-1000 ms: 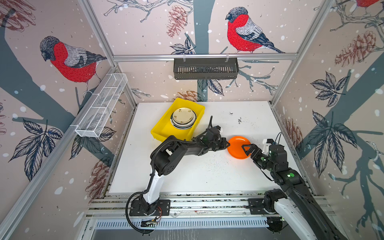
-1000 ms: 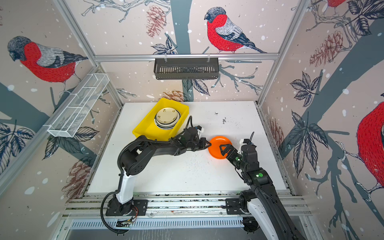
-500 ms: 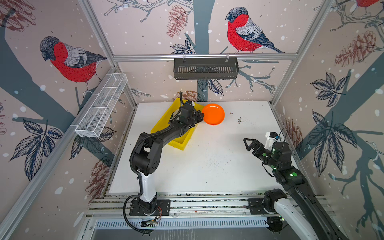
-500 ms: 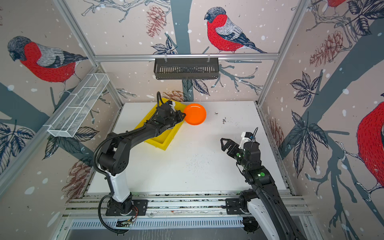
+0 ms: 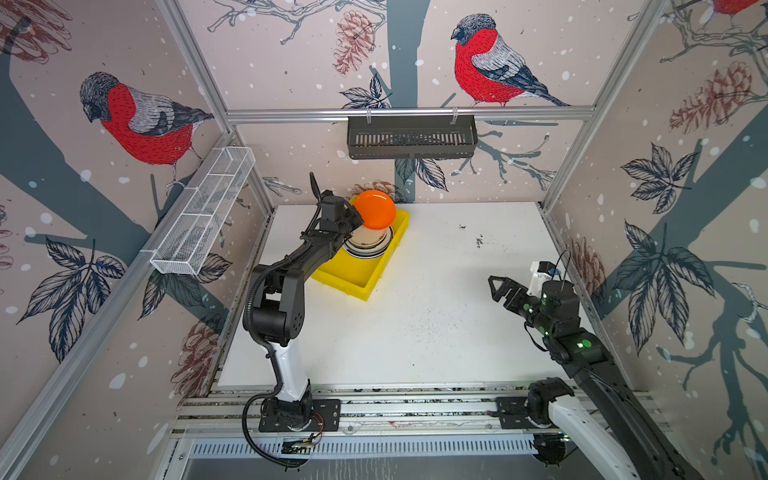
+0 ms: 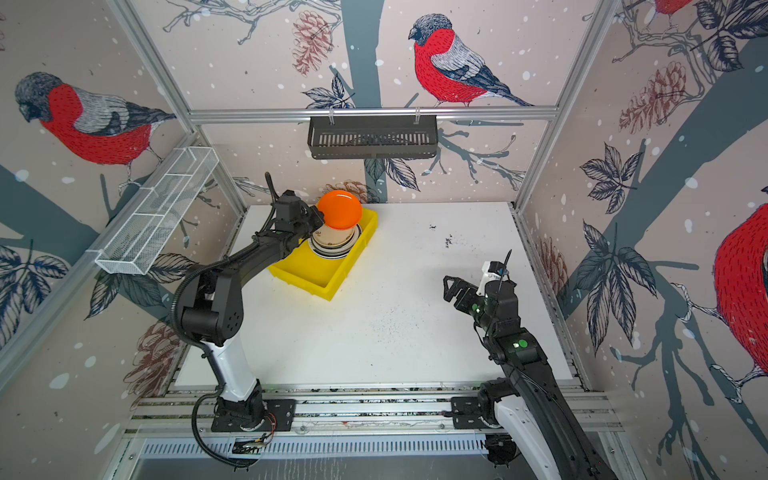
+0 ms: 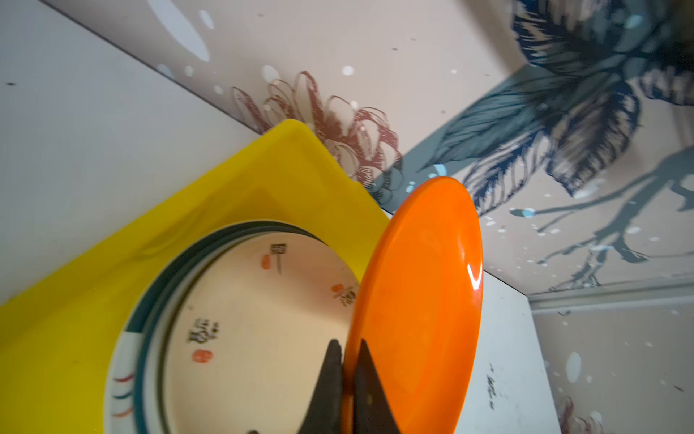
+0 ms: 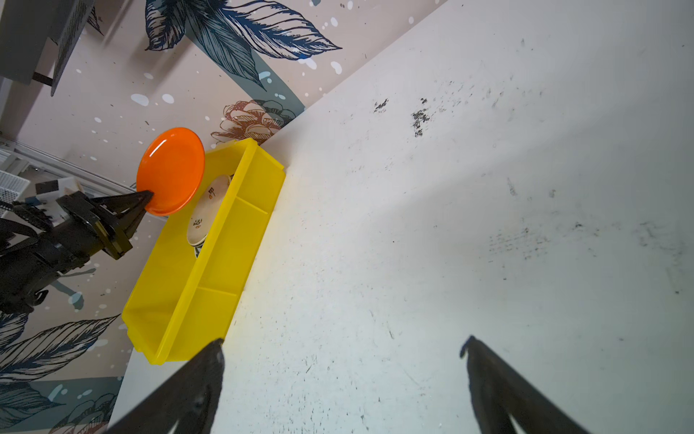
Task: Place the plates into the plastic bin on the countertop
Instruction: Place the plate in the plastic bin.
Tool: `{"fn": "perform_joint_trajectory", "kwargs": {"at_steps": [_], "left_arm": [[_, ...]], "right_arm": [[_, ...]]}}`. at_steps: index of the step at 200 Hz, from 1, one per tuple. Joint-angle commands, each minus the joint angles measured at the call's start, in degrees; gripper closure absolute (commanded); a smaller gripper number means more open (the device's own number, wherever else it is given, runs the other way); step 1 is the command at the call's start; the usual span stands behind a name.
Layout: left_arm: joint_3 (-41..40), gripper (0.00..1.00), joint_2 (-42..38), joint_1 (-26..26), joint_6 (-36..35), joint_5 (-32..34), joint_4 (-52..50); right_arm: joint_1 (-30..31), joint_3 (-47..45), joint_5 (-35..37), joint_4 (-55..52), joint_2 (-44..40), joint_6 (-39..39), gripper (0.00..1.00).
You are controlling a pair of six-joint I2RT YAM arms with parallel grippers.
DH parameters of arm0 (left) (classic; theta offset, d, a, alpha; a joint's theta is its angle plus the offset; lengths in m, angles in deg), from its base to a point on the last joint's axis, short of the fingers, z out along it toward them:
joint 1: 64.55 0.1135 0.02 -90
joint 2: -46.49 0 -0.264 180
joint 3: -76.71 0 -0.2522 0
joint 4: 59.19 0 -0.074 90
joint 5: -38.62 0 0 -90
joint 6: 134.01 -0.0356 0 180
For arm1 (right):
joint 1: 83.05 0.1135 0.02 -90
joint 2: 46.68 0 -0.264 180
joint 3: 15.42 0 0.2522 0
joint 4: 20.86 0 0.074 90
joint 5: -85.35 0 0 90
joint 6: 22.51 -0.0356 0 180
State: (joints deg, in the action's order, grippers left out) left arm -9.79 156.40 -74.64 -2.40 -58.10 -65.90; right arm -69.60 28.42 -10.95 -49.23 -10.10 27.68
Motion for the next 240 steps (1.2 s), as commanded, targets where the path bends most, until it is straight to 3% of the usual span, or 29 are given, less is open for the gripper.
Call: {"fn": "perform_joint_trajectory", "kwargs": {"at_steps": [1,71,85,129,160,204,240], "left_arm": [[1.5,1.00,2.1,0.3,-1.2,2.2,-4.0],[3.9,1.00,6.7,0.5,-1.9,5.3,-9.0],[3.2,0.76,6.2,0.6,-2.0,5.4,-8.6],[1.1,0.53,2.4,0.5,-3.3,7.0,-7.8],[-2.7,0.03,-3.1,0.5,-6.0,9.0,-4.8],[-14.3,0.02,-16.6,0.5,-12.2,14.5,3.3],[-31.3,0.03,-33.2,0.5,-20.9,24.8,13.7]], "right_arm": [[0.1,0.6,2.2,-0.1,0.0,2.2,0.00],[0.0,0.4,3.6,-1.7,0.1,2.8,0.00],[0.0,0.3,3.6,-1.4,0.1,2.6,0.00],[0.0,0.5,3.4,-0.1,1.1,2.4,0.00],[0.0,-0.1,4.4,2.2,2.1,2.0,0.00],[0.2,-3.5,10.5,13.6,6.1,4.1,0.00],[1.7,-7.6,14.3,25.7,9.7,3.5,0.00]]}}
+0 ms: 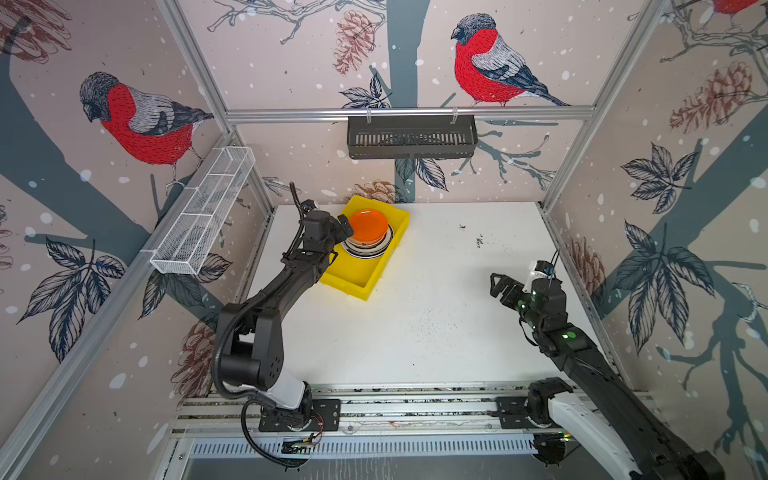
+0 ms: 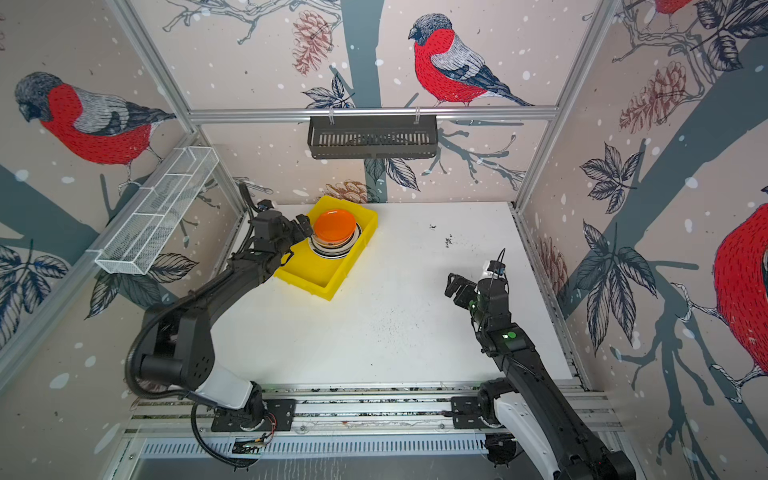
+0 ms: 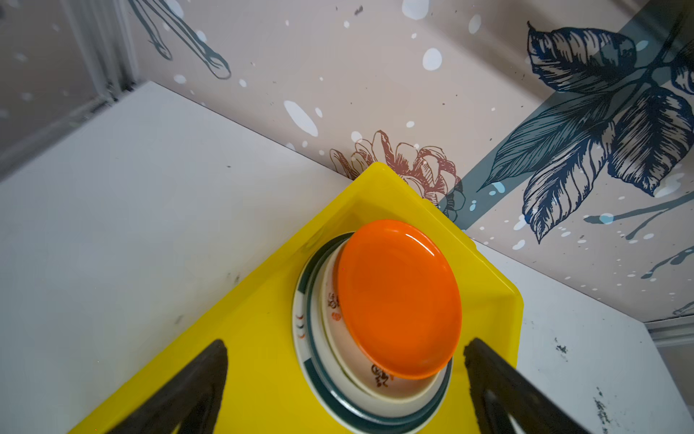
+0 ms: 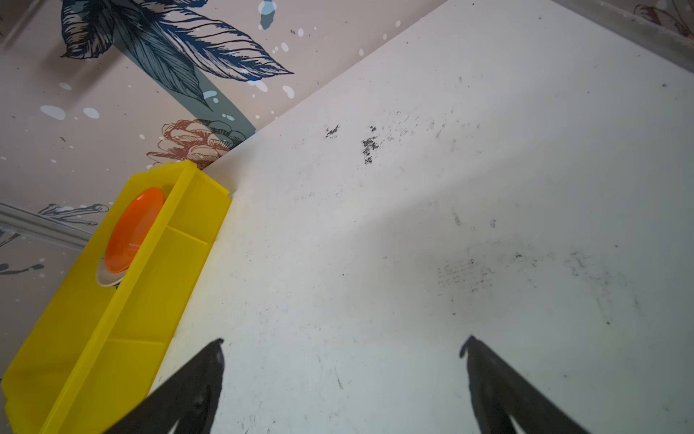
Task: Place the plates into the plastic bin on the countertop
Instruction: Place the plate in the plastic bin, then reset both arms
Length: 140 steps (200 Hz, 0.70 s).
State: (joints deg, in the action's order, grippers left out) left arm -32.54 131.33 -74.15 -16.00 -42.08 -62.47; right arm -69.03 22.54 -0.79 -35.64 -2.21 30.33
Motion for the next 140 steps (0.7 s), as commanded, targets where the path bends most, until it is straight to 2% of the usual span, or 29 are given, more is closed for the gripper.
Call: {"fn": "perform_joint_trajectory", "kwargs": {"at_steps": [1,16,35,66,93,114,128,140], "left_arm": [[-9.1,0.03,-8.7,0.0,-7.6,8.9,10.7],[-18.0,0.03,-16.5,0.0,-11.0,11.9,17.0],[-29.0,0.03,-23.6,0.0,-16.2,16.0,25.8],[-41.0,0.03,-27.3,0.0,-23.0,20.4,35.4],[-46.1,0.03,-21.7,0.1,-28.9,19.5,47.5],[-45.5,0.03,-14.8,0.1,-29.1,20.1,51.0],[-46.5,0.03,-10.4,0.1,-30.5,20.3,57.0],[-48.3,0.03,-7.0,0.1,-30.6,20.6,65.0]], "right_arm": [[1.2,-1.9,4.2,12.4,1.9,0.9,0.00],[2.0,-2.6,5.7,16.4,4.2,2.8,0.00],[3.0,-2.7,11.5,20.0,7.2,4.8,0.00],[3.6,-2.8,19.9,24.4,11.2,9.5,0.00],[3.5,-4.0,29.4,27.6,12.0,12.8,0.00],[2.6,-7.7,30.7,35.5,12.6,16.7,0.00],[2.3,-9.5,34.9,39.6,13.3,18.1,0.00],[1.4,-9.5,35.1,40.0,12.8,21.3,0.00]]}}
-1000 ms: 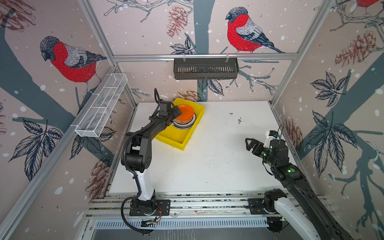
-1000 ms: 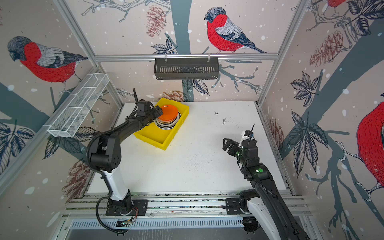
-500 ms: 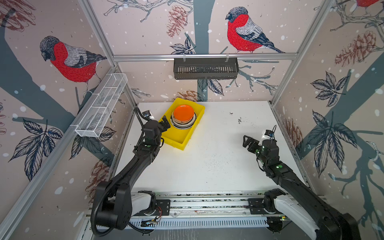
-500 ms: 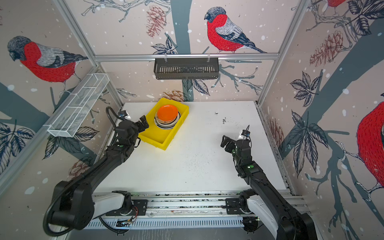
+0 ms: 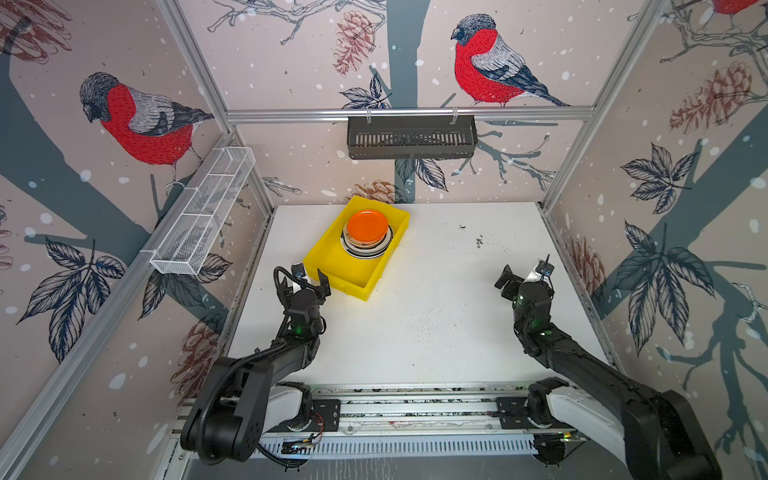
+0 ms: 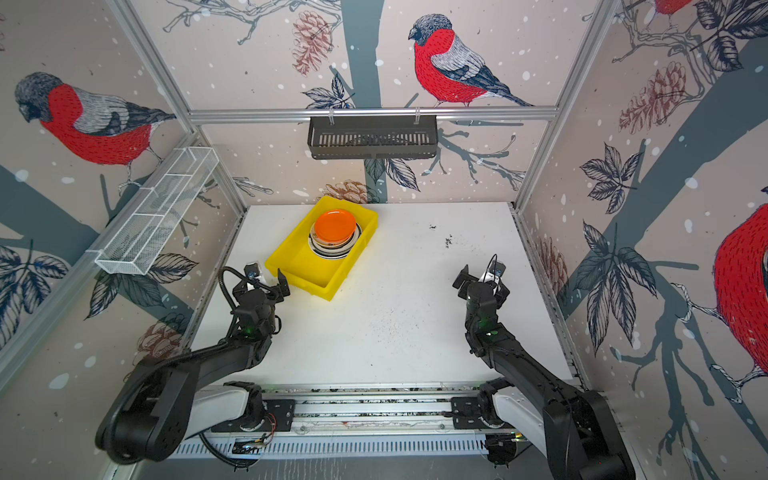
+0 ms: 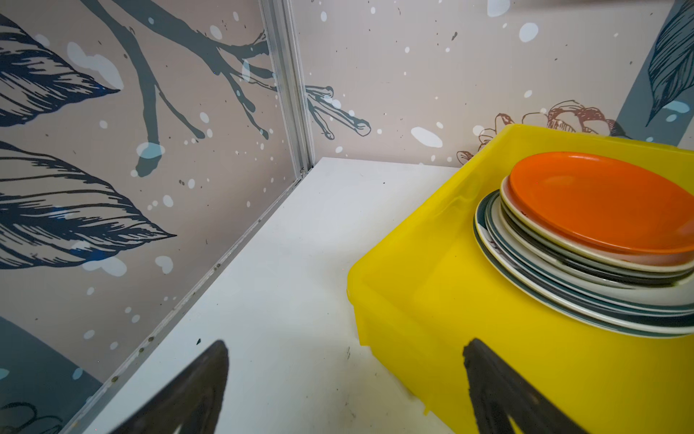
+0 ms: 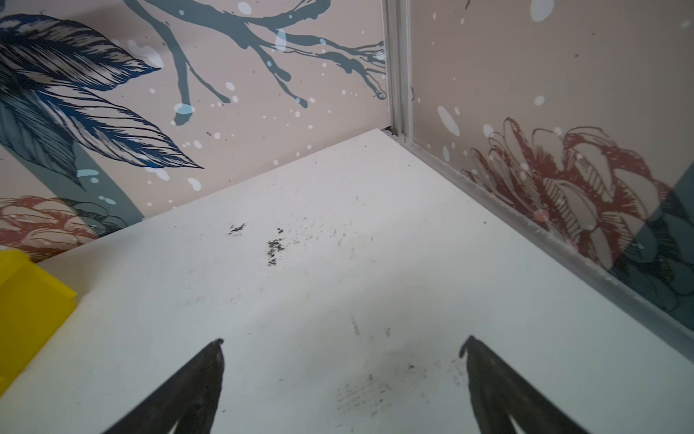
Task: Place the plates into the plastic bin on the countertop
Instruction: Reset both arms
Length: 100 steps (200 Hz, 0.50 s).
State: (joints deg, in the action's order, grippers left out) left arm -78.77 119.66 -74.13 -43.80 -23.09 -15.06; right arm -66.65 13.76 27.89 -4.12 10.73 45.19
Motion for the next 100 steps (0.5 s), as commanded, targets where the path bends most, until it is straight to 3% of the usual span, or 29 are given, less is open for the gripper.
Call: {"fn": "perform_joint_trajectory", "kwargs": {"at_steps": [1,16,40,68,85,100], "left_arm": [[-2.2,0.03,4.9,0.1,-2.6,1.7,18.2],[-2.9,0.03,8.5,0.2,-2.8,-0.3,22.9],[-2.2,0.03,14.7,0.2,-4.3,-3.1,27.3],[-2.9,0.03,15.0,0.3,-2.5,0.4,28.4],[-2.7,0.03,18.9,0.2,-3.2,0.3,32.5],[-3.5,0.03,18.0,-0.3,-3.6,-0.1,32.3]], "right_arm": [[-1.1,-0.8,6.6,8.7,-0.1,6.8,0.00],[-1.8,-2.7,8.2,12.0,-0.4,8.9,0.00],[-5.6,-7.3,4.0,21.7,4.5,7.7,0.00],[-7.4,-1.5,2.3,23.2,14.0,10.1,0.00],[-7.2,1.9,7.2,25.1,22.0,13.1,0.00],[-8.1,2.1,6.4,30.6,25.7,14.6,0.00]]}}
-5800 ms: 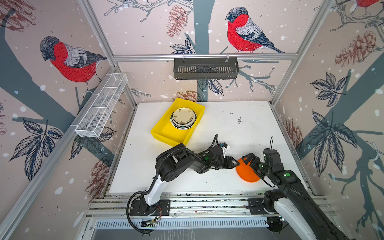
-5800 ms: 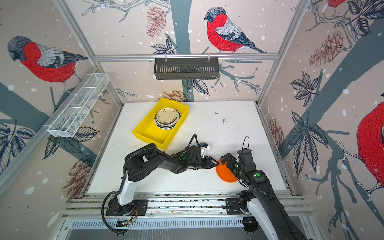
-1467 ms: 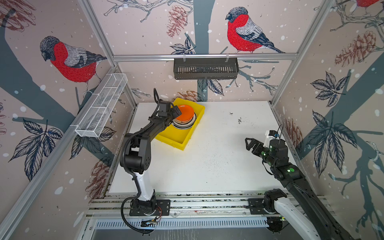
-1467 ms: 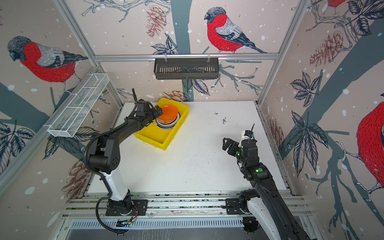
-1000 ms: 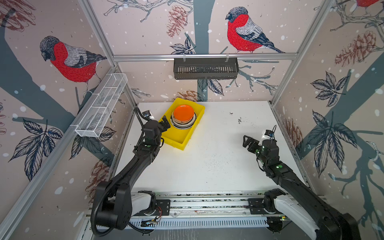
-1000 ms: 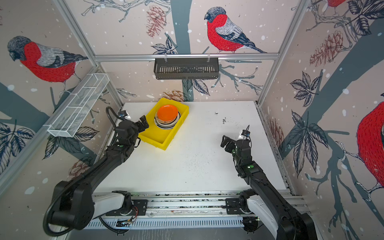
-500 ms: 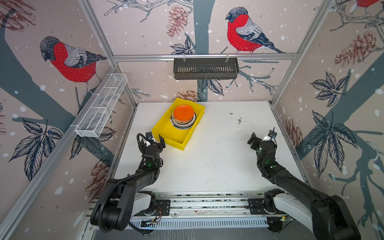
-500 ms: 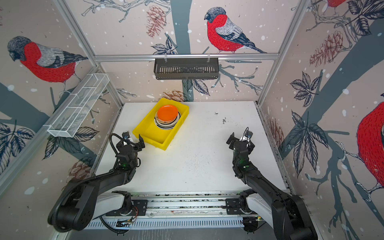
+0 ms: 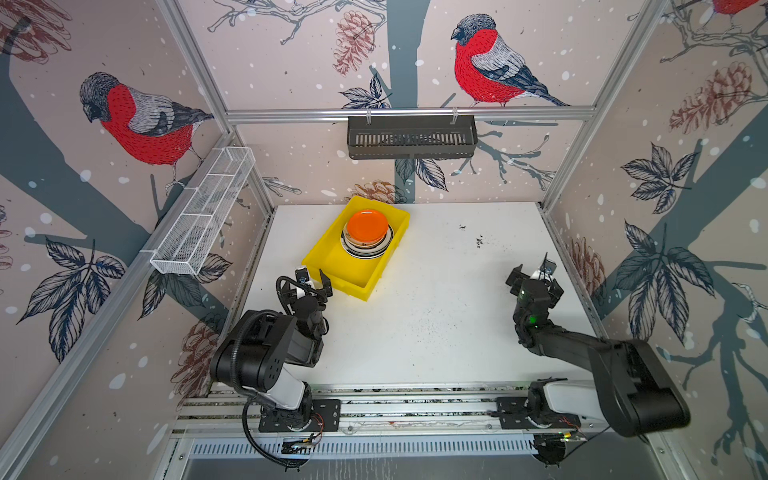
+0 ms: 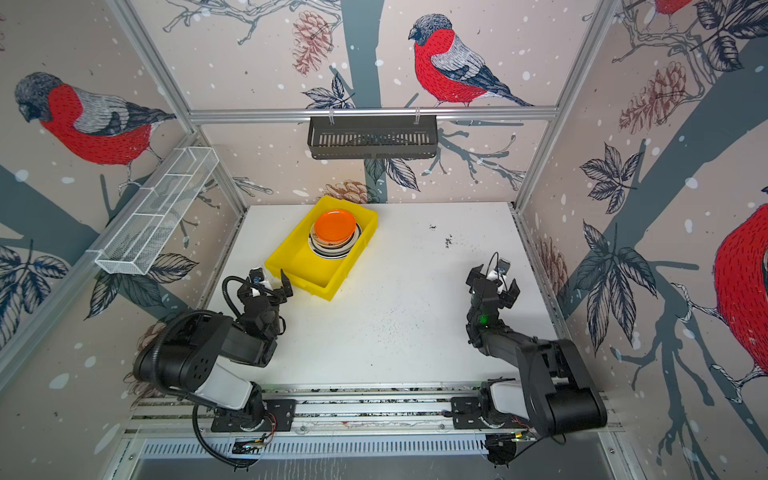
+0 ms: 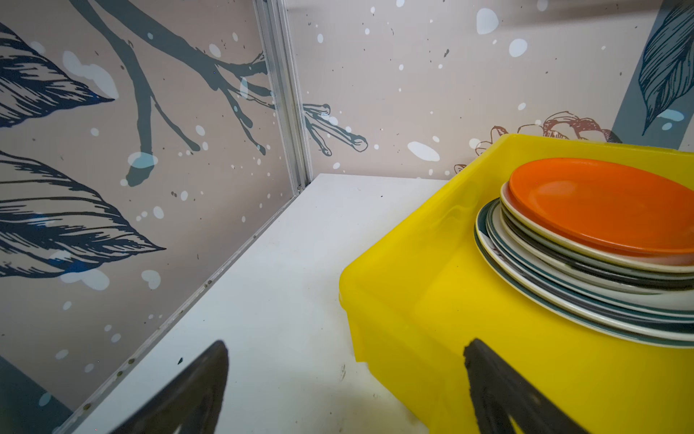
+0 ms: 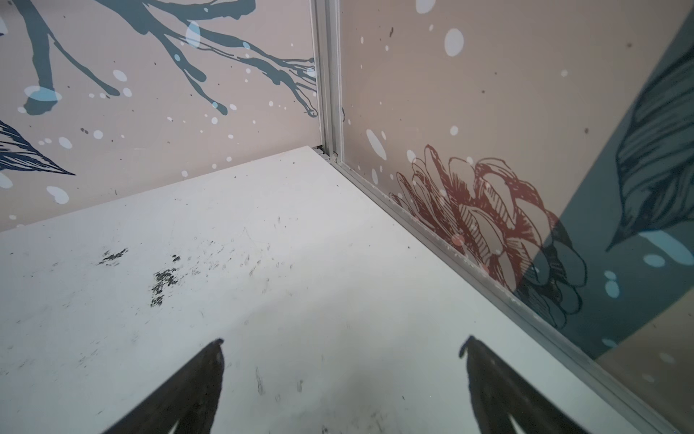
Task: Place the plates into the plastic bin on the countertop
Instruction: Reset both arms
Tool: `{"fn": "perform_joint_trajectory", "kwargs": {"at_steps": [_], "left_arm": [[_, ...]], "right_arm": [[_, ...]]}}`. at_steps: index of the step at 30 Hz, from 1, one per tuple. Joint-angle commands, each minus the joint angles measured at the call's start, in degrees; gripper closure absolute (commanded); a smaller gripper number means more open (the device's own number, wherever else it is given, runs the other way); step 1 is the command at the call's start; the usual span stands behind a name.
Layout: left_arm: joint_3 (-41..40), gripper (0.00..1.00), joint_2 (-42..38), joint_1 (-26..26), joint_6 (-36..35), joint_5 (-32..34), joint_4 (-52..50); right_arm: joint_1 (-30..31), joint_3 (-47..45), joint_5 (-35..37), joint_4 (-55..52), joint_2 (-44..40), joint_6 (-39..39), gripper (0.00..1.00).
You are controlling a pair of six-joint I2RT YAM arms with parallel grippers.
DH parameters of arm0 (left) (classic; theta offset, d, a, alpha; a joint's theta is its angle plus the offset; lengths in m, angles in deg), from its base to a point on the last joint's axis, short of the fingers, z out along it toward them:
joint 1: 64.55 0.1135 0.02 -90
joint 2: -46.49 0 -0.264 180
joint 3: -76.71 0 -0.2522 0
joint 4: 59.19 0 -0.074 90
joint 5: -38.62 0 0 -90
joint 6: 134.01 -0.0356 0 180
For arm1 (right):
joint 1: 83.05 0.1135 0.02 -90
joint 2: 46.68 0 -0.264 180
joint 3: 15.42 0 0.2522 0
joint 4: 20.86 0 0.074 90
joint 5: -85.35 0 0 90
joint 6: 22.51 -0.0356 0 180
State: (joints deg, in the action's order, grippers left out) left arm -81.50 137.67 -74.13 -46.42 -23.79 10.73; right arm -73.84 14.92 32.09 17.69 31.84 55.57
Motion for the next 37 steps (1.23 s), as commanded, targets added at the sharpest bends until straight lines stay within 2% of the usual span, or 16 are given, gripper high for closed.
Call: {"fn": "perform_joint_trajectory", "kwargs": {"at_steps": [1,4,6,10,12,14,15,17,19,22,37], "left_arm": [[-0.8,0.03,-0.1,-0.3,-1.0,0.5,6.6],[-1.8,0.03,1.4,-0.4,-1.7,0.7,11.0],[-1.4,0.03,0.7,-0.2,-0.8,0.8,9.0],[0.9,0.03,0.4,0.0,-0.6,1.4,4.6],[1.3,0.03,0.2,0.2,-0.2,1.3,3.4],[2.8,0.03,-0.1,0.9,0.6,0.7,0.1],[3.1,0.03,-0.4,1.4,1.3,0.0,-1.1],[3.4,0.03,-0.4,1.8,1.6,-0.2,-1.9],[3.4,0.03,-0.6,1.8,1.6,-0.2,-2.1],[3.3,0.03,-0.5,1.8,1.5,-0.2,-1.8],[2.8,0.03,-0.3,1.5,1.0,0.2,-0.5]], "right_arm": [[-1.0,1.1,2.0,8.8,4.8,4.2,0.00],[-3.3,4.0,-1.3,3.1,6.4,1.6,0.00],[-4.1,2.4,-5.1,7.1,7.1,3.0,0.00],[-4.4,1.3,-10.6,8.1,6.4,4.5,0.00],[-5.4,-1.6,-15.5,12.2,6.0,5.1,0.00],[-6.0,-7.4,-20.0,28.7,9.7,7.6,0.00],[-5.6,-8.0,-20.2,29.5,9.6,8.3,0.00],[-5.2,-6.2,-20.6,20.4,6.3,7.7,0.00],[-5.3,-6.3,-19.0,24.3,8.5,7.7,0.00],[-6.4,-3.7,-18.9,17.5,7.6,5.7,0.00],[-6.9,-4.0,-20.0,17.9,7.3,5.6,0.00]]}}
